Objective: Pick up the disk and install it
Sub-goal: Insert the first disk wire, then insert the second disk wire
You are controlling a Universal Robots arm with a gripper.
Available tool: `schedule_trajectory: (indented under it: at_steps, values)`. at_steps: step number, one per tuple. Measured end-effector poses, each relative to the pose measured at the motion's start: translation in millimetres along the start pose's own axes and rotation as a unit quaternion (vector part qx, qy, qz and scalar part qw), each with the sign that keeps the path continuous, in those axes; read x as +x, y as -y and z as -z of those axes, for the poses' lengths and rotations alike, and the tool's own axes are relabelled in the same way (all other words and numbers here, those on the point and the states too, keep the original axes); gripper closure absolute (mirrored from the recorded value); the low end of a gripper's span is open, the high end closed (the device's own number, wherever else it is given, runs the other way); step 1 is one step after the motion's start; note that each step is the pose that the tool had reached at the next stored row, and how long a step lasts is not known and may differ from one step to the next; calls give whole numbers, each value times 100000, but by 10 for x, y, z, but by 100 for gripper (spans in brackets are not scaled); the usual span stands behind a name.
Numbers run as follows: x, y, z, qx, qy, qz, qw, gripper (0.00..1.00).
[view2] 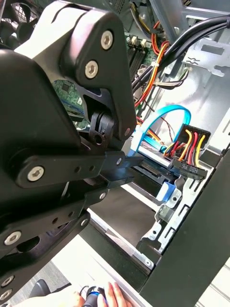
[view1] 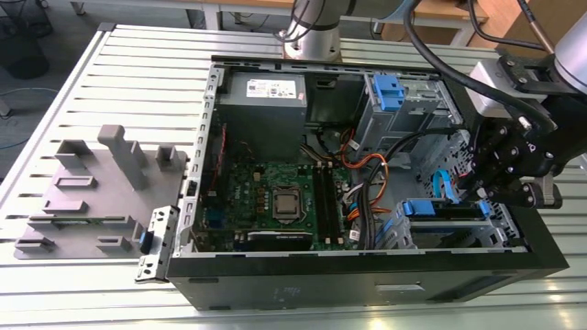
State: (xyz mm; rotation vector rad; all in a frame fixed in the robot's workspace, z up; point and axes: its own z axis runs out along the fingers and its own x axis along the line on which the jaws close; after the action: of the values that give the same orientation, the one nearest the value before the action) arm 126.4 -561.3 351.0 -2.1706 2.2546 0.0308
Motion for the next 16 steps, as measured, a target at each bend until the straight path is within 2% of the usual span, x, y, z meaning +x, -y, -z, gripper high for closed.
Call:
schedule_trajectory:
  at_steps: [1,2,7,16]
  values:
    - [0,1,-1,-422,-11,-3,99999,76]
    - [0,0,0,-673,-27,-18,99998,76]
    - [0,0,0,-795,-32,-25,99997,76]
    - [0,11,17,-797,-47,-23,99997,76]
